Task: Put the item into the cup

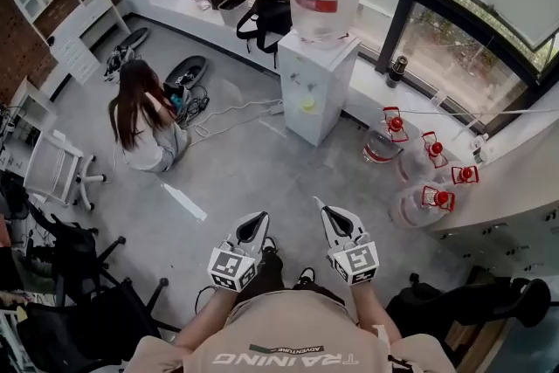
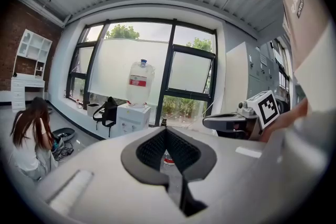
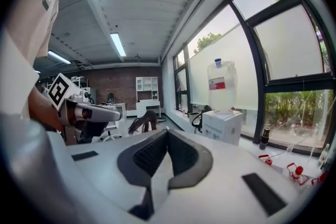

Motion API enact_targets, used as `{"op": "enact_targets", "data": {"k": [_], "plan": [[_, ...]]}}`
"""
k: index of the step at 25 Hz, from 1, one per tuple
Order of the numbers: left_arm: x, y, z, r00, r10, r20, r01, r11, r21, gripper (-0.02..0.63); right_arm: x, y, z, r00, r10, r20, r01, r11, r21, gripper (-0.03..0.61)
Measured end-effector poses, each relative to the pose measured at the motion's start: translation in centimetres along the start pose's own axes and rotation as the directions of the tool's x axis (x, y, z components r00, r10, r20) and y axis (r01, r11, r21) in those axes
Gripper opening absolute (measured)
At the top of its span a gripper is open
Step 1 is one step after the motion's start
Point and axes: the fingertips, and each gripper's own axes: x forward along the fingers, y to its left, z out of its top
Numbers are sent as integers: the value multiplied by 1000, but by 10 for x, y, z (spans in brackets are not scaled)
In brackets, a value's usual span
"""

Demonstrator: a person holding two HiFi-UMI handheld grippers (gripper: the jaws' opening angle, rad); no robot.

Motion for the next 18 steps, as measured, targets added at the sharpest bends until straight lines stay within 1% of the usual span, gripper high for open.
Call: {"op": "enact_targets", "data": {"k": [4, 6, 11, 15, 18], "plan": [[29, 39, 23, 999, -39, 28, 38, 998, 44, 8, 37, -17, 18, 998, -57, 11, 57, 998, -9, 12], [37, 60, 35, 998, -57, 34, 54, 996, 65, 8, 53, -18, 28, 996, -83, 12, 83, 997, -3, 12], [55, 110, 60, 992, -111, 54, 106, 991, 80, 8, 95, -15, 48, 992, -122, 14, 122, 992, -35, 12], [70, 138, 61, 989, -146, 36, 143, 987, 80, 8, 120, -22, 51, 983, -181, 23, 181, 983, -7, 12], [83, 151, 57, 988, -155, 22, 153, 986, 59, 8, 133, -26, 49, 981, -195, 7, 195, 981, 15, 12]]}}
